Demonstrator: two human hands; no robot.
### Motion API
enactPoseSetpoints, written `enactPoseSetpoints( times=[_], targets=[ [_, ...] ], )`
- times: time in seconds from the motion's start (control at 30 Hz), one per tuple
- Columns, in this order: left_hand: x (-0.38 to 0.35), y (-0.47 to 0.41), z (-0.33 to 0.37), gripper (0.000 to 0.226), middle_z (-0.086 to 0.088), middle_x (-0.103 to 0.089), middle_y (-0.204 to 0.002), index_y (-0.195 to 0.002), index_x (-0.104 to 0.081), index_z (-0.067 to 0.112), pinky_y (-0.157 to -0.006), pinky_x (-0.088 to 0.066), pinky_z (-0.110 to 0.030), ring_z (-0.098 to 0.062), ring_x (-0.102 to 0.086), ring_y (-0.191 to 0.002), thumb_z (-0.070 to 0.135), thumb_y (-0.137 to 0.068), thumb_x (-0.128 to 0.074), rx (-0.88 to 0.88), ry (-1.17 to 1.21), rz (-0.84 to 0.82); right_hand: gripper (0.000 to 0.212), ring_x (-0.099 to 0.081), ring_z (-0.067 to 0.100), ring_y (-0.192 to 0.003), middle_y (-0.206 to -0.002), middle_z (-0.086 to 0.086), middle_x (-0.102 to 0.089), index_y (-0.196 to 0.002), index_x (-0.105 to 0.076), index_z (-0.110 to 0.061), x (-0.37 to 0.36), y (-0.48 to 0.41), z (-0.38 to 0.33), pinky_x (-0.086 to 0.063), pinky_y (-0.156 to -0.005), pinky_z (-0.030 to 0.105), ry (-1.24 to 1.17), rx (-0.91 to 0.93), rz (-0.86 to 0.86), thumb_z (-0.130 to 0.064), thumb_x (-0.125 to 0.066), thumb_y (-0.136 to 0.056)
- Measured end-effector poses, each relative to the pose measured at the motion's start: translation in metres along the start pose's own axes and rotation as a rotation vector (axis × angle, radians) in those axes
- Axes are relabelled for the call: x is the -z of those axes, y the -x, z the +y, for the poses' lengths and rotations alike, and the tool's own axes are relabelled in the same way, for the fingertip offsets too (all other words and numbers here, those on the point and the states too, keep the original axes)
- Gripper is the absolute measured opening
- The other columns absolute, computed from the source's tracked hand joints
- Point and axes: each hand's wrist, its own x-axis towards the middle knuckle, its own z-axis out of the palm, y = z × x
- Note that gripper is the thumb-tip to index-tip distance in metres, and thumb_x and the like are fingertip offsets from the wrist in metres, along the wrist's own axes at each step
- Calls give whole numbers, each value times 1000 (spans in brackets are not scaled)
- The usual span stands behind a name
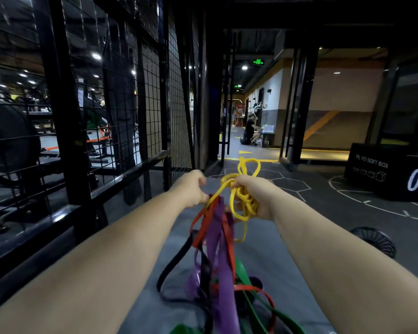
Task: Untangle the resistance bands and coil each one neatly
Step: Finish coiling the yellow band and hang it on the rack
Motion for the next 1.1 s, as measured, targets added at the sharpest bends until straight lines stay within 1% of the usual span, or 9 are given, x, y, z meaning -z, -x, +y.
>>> enactPoseSetpoints(
  times=[0.07,0.17,0.33,0.47,0.6,0.7,0.8,0.93,1.1],
  targets=[
    [-15,5,-5,19,-7,-57,-77,-84,-58,12,-60,-44,-27,-20,-53,-65,27,-85,-70,167,82,-18,15,-64,32,-72,-65,1,-44,-76,-51,-17,0,-3,5,-59,-71,43,-6,-40,-9,-19,-52,-91],
    [-38,17,-9,13,-7,-59,-72,-84,-57,12,-67,-52,-33,-18,-53,-60,16,-95,-52,320,648,-164,13,-55,33,-71,-64,2,-43,-79,-52,-16,-4,-5,14,-54,-50,29,-29,-52,12,-18,-50,-92],
    [-53,30,-15,16,-14,-63,-86,-99,-55,7,-69,-54,-32,-21,-64,-72,9,-84,-52,157,1075,-350,4,-55,33,-65,-64,0,-38,-89,-49,-18,-8,-9,25,-52,-45,25,-120,-59,38,-19,-49,-92],
    [-67,30,-27,108,-7,-59,-122,-141,-15,26,-90,-51,-32,-19,-61,-108,13,-59,-84,6,638,-399,17,-56,33,-74,-63,0,-40,-75,-46,-16,-11,-10,24,-57,-53,31,-235,-59,42,-18,-50,-91],
    [-82,26,-27,136,1,-46,-135,-143,-13,35,-99,-48,-36,-17,-52,-119,45,-31,-89,0,305,-195,17,-58,36,-76,-63,1,-39,-76,-45,-15,-14,-10,22,-58,-66,45,-222,-39,33,-18,-51,-92],
    [-79,26,-25,110,-3,-55,-125,-142,-14,37,-79,-56,-32,-19,-61,-101,23,-55,-80,-25,152,-185,12,-60,38,-78,-64,2,-39,-81,-48,-14,-11,-10,22,-58,-69,46,-167,-30,41,-17,-52,-92],
    [-67,23,-27,85,-3,-60,-122,-143,-25,36,-83,-54,-35,-21,-62,-102,4,-74,-62,-76,136,-143,13,-58,24,-54,-61,3,-44,-81,-52,-13,1,-9,20,-53,-51,28,-125,-17,136,-17,-51,-94],
    [-41,15,-32,61,0,-65,-106,-124,-47,32,-82,-52,-29,-17,-63,-93,2,-74,-66,-108,111,-35,27,-36,12,-42,-52,0,-42,-67,-49,-18,28,-10,23,-31,-44,19,-30,-28,280,-24,-54,-93],
    [-2,2,-21,36,7,-59,-80,-108,-54,24,-61,-38,-12,-13,-55,-74,9,-81,-71,-222,202,152,23,-29,11,-38,-53,-2,-34,-83,-58,-18,46,-9,32,-24,-38,17,12,-47,266,-38,-60,-94]
  ],
)
